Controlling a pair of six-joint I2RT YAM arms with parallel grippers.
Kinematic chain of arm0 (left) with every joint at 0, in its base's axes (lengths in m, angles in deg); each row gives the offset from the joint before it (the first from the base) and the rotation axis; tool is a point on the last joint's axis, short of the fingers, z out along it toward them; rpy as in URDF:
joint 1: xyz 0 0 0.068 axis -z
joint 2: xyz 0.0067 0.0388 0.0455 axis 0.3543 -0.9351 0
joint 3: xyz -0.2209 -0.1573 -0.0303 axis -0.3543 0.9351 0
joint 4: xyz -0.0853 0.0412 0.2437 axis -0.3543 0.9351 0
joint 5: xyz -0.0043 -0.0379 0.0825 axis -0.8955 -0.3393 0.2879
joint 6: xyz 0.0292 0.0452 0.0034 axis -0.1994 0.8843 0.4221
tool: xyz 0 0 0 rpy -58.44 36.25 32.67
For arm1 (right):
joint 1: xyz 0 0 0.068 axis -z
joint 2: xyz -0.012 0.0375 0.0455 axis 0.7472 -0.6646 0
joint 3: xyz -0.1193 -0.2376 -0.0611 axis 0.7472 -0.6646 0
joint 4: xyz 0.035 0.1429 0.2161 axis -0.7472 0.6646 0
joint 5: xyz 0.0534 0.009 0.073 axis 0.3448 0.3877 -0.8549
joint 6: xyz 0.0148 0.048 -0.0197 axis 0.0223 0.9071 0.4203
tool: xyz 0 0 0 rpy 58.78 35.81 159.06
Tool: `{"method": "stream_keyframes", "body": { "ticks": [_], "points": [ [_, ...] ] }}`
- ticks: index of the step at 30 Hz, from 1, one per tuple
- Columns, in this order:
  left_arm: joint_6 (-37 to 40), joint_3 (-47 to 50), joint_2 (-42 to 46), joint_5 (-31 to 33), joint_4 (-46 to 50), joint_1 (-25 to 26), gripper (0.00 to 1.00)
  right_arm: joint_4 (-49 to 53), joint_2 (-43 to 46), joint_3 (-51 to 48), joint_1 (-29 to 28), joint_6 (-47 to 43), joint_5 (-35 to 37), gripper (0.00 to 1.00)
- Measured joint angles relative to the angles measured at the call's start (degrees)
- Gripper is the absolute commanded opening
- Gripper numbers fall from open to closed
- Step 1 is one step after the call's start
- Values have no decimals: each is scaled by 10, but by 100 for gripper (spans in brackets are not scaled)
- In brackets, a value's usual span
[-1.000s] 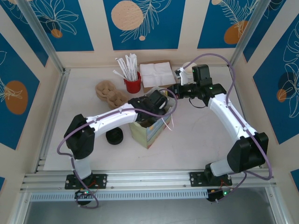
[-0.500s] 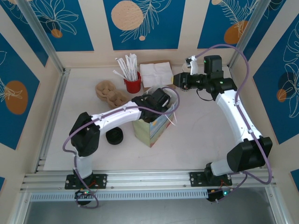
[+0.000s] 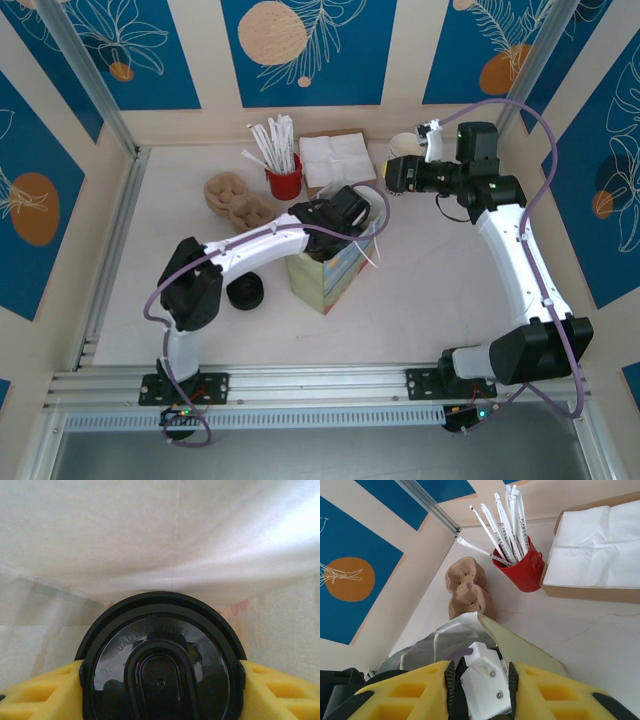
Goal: Pack the takeout coffee
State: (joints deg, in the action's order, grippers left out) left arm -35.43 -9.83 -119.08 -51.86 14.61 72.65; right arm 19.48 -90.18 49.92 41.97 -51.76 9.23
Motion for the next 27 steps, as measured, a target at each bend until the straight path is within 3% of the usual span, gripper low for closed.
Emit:
{"method": "stream_keyframes", "body": {
  "ticks": [4,15,27],
  "points": [
    [0,-8,-2,0,7,0,65,8,-1,0,3,10,-4,40],
    [-3,-68,-24,-2,67,0,84,36,-40,10,3,36,-10,43],
    [-6,-133,-29,-4,107,0,93,179,-84,84,-25,-12,41,47]
  ]
}}
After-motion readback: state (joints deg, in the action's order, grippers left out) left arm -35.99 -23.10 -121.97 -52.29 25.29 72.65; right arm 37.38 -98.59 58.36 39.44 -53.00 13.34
